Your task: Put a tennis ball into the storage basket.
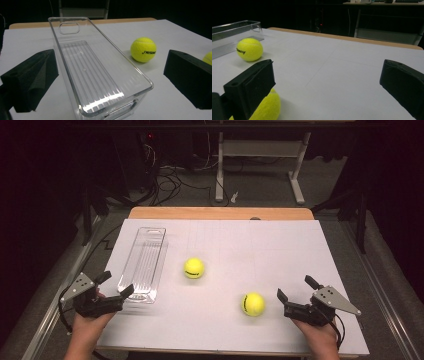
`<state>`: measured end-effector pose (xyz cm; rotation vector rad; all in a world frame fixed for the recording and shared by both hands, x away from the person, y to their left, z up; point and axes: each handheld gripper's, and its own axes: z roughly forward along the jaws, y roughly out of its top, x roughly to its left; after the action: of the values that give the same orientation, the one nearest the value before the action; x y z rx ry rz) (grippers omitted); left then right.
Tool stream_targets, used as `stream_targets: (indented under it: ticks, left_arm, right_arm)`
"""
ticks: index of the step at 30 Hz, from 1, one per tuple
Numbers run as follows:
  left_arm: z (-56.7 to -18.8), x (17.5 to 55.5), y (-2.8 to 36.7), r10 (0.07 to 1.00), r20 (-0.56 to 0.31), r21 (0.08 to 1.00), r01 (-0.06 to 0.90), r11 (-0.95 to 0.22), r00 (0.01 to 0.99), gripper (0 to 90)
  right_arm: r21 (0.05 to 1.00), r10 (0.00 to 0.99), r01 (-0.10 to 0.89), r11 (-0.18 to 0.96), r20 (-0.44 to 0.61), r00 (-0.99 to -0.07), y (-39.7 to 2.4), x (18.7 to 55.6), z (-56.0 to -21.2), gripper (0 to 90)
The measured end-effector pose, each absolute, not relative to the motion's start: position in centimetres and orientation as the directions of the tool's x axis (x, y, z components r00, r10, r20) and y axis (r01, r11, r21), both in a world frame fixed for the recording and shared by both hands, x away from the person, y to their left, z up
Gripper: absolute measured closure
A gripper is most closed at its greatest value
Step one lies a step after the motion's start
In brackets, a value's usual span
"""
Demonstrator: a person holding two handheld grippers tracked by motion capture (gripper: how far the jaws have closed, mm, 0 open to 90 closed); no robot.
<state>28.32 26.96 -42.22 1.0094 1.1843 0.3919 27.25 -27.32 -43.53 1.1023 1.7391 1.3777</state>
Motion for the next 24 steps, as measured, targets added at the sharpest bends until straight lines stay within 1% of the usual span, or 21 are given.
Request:
stream_targets:
  ticks: [6,8,11,16,21,24]
  left_arm:
    - [-42.2,28.4,26.9,0.714,-0.596,0.802,0.242,0.546,0.367,0.7]
    - [-42.4,28.7,26.8,0.759,-0.565,0.825,0.254,0.505,0.325,0.7]
    - [-42.4,28.9,27.3,0.766,-0.568,0.821,0.267,0.504,0.301,0.7]
    - [-42.7,28.5,27.6,0.752,-0.579,0.815,0.263,0.516,0.315,0.7]
    - [-43.8,28.0,27.2,0.767,-0.550,0.830,0.320,0.457,0.330,0.7]
    - [-43.8,28.0,27.1,0.771,-0.543,0.835,0.318,0.450,0.334,0.7]
  right_arm:
    - [0.973,0.905,0.218,0.078,0.023,-0.424,-27.5,27.2,-43.6,0.4]
    - [0.973,0.906,0.219,0.075,0.025,-0.423,-27.5,27.2,-43.5,0.4]
    - [0.972,0.904,0.219,0.081,0.020,-0.428,-27.6,27.2,-43.5,0.4]
    - [0.971,0.902,0.224,0.080,0.025,-0.430,-27.6,27.2,-43.5,0.4]
    - [0.970,0.900,0.223,0.092,0.015,-0.436,-27.4,27.4,-43.7,0.4]
    - [0.970,0.899,0.223,0.098,0.010,-0.438,-27.2,27.5,-43.7,0.4]
